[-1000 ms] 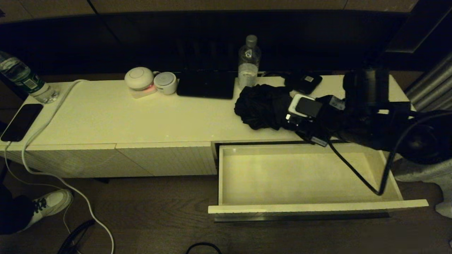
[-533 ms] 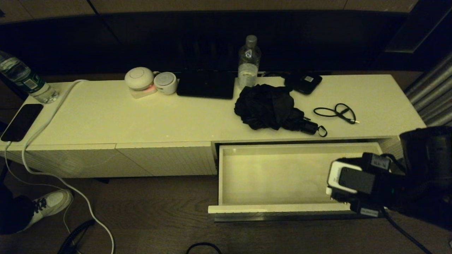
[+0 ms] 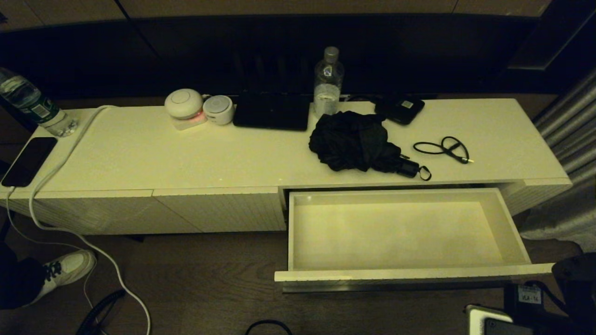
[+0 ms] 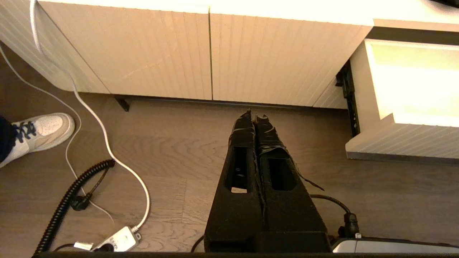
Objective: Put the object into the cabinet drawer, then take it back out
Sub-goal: Close the drawer
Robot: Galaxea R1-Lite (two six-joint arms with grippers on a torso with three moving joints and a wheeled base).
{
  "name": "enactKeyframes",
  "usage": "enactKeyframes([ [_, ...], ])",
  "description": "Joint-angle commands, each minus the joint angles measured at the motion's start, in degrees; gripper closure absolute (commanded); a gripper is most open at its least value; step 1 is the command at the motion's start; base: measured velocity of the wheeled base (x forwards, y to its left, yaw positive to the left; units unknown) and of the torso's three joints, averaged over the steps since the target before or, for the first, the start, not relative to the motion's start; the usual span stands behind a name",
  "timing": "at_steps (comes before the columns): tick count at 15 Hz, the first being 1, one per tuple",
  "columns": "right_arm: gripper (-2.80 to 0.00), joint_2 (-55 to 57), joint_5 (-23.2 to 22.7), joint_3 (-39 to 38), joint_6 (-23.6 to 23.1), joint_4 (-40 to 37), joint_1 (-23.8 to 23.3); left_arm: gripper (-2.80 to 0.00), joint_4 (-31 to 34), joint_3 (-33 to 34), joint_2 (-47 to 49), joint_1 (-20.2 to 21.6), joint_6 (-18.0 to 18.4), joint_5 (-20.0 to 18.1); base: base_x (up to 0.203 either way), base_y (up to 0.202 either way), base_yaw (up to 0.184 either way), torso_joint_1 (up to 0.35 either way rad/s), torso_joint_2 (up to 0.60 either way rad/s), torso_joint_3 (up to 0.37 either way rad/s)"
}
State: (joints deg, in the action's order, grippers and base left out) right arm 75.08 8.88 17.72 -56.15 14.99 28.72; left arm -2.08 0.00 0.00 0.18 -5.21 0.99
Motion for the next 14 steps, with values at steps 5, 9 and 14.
enactKeyframes([
  [5,0.00,7.6,-0.4,-3.4,-0.3,0.4,-1.3,0.00,0.0,0.0,-0.1,0.0,-0.1,0.1,0.000,0.000,0.000,0.000,0.00,0.000],
  [9,0.00,15.0,-0.4,-3.6,-0.3,4.2,-4.2,0.00,0.0,0.0,-0.1,0.0,-0.1,0.1,0.000,0.000,0.000,0.000,0.00,0.000],
  [14,0.00,26.1,-0.4,-3.3,0.7,24.9,-5.1,0.00,0.0,0.0,-0.1,0.0,-0.1,0.1,0.000,0.000,0.000,0.000,0.00,0.000],
])
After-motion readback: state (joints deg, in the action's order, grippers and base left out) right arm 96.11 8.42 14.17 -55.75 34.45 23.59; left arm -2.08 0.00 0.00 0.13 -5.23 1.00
